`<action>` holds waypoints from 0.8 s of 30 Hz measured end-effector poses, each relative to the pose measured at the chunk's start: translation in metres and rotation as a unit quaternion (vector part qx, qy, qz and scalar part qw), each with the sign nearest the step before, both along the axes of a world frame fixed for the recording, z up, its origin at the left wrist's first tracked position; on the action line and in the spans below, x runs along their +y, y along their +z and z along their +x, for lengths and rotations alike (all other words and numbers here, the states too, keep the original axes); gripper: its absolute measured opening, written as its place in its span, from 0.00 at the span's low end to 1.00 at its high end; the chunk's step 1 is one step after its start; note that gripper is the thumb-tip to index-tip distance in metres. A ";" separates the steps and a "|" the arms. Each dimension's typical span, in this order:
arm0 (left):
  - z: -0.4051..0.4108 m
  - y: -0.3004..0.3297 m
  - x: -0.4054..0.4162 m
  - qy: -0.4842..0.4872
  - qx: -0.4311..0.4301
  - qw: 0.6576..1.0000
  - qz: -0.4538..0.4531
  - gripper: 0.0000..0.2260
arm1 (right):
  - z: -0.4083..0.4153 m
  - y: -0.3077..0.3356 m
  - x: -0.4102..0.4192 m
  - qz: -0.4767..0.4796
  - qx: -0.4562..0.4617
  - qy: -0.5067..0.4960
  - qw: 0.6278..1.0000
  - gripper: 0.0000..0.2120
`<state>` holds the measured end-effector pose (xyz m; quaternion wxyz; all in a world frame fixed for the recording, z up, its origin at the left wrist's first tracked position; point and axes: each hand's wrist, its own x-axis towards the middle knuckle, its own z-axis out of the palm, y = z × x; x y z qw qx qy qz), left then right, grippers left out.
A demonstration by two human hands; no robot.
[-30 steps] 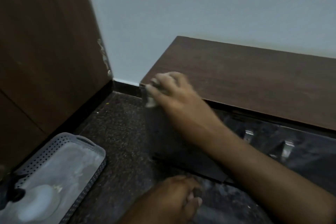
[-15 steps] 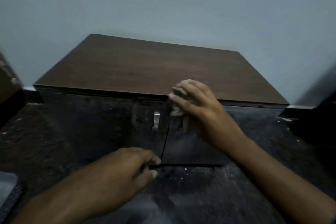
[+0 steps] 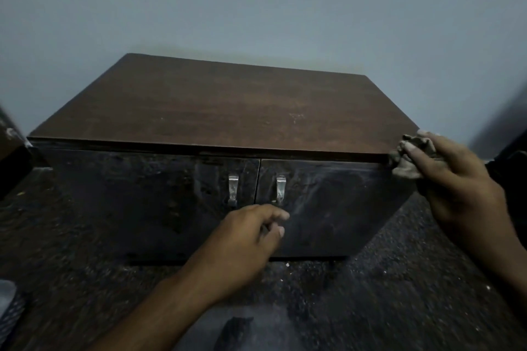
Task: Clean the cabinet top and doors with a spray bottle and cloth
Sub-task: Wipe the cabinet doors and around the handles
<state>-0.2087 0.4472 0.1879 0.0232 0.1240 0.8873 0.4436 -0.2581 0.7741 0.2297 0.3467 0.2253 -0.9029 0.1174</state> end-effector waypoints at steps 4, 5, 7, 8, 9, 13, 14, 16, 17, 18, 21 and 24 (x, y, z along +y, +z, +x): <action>0.000 0.010 0.001 0.020 0.027 0.996 0.079 0.11 | 0.021 0.001 -0.061 -0.101 -0.060 0.069 0.991 0.21; 0.002 0.012 0.001 0.021 0.035 0.995 0.089 0.12 | 0.023 -0.001 -0.072 -0.120 -0.083 0.094 0.985 0.21; 0.004 0.014 0.000 0.021 0.045 0.993 0.107 0.15 | 0.030 -0.006 -0.088 -0.128 -0.096 0.132 0.978 0.21; 0.005 0.015 -0.002 0.017 0.043 0.992 0.116 0.16 | 0.035 -0.009 -0.095 -0.114 -0.085 0.147 0.979 0.21; 0.005 0.015 -0.005 0.011 0.037 0.992 0.122 0.18 | 0.039 -0.012 -0.101 -0.100 -0.078 0.167 0.978 0.20; -0.002 0.010 -0.015 -0.011 0.033 0.993 0.111 0.20 | 0.039 -0.030 -0.123 -0.146 -0.144 0.227 0.952 0.18; -0.003 0.009 -0.017 -0.008 0.038 0.993 0.107 0.18 | 0.036 -0.035 -0.128 -0.170 -0.164 0.223 0.946 0.18; -0.004 0.009 -0.019 0.004 0.041 0.993 0.115 0.14 | 0.033 -0.041 -0.135 -0.215 -0.204 0.212 0.931 0.15; -0.004 0.008 -0.020 0.009 0.037 0.992 0.120 0.14 | 0.032 -0.042 -0.137 -0.240 -0.229 0.204 0.921 0.14; -0.004 0.008 -0.021 0.010 0.032 0.992 0.122 0.15 | 0.032 -0.043 -0.139 -0.266 -0.256 0.196 0.908 0.12; -0.004 0.006 -0.021 0.005 0.024 0.995 0.094 0.10 | 0.032 -0.042 -0.145 -0.311 -0.302 0.181 0.883 0.06; -0.005 0.005 -0.022 0.026 0.018 0.996 0.087 0.02 | 0.033 -0.042 -0.153 -0.315 -0.319 0.188 0.874 0.07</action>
